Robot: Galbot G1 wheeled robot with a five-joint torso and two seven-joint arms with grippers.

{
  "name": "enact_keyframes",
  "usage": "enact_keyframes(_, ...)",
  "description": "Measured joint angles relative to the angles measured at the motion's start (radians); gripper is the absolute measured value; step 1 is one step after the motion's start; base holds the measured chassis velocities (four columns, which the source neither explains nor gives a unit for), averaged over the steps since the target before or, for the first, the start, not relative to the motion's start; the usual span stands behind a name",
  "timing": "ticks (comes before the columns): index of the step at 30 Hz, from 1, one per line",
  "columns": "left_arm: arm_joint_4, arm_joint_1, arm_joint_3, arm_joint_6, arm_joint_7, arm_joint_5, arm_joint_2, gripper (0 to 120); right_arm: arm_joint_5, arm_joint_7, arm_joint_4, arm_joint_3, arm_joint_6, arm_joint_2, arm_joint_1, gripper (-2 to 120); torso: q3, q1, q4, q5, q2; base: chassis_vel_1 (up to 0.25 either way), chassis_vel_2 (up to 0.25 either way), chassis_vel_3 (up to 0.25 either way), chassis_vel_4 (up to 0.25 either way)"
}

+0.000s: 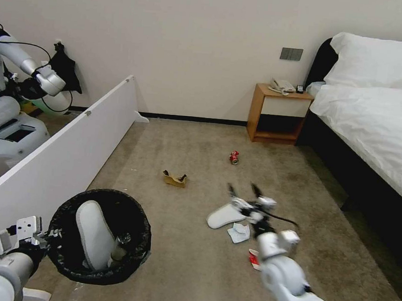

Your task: Pick up the trash bin, then pick up the garbage from the floor and place it into the trash bin.

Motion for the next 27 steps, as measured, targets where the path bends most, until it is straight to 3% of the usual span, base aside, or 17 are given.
enact_keyframes(1,0.0,0.0,0.0,0.0,0.0,0.0,0.0,2,0.0,0.0,0.0,0.0,0.0,0.0,0.0,100,0.0,0.0,0.0,0.0,0.0,0.0,0.0,0.0,0.0)
enact_keyframes(4,0.0,0.001,0.002,0.0,0.008,0.013,-0.002,2,-0.105,-0.027,0.047,0.155,-0.004,0.042,-0.171,100,0.0,0.0,-0.0001,0.0001,0.0,0.0,0.0,0.0,0.0)
enact_keyframes(15,0.012,0.023,-0.003,0.0,0.038,0.057,-0.03,2,-0.366,-0.039,0.125,0.332,0.031,0.167,-0.416,100,0.0,0.0,0.0002,-0.0002,0.0,0.0,0.0,0.0,0.0)
enact_keyframes(27,0.015,0.053,-0.024,0.0,0.052,0.057,-0.042,2,-0.404,-0.103,0.142,0.421,0.097,0.26,-0.496,100,0.0,0.0,0.0001,-0.0003,0.0,0.0,0.0,0.0,0.0)
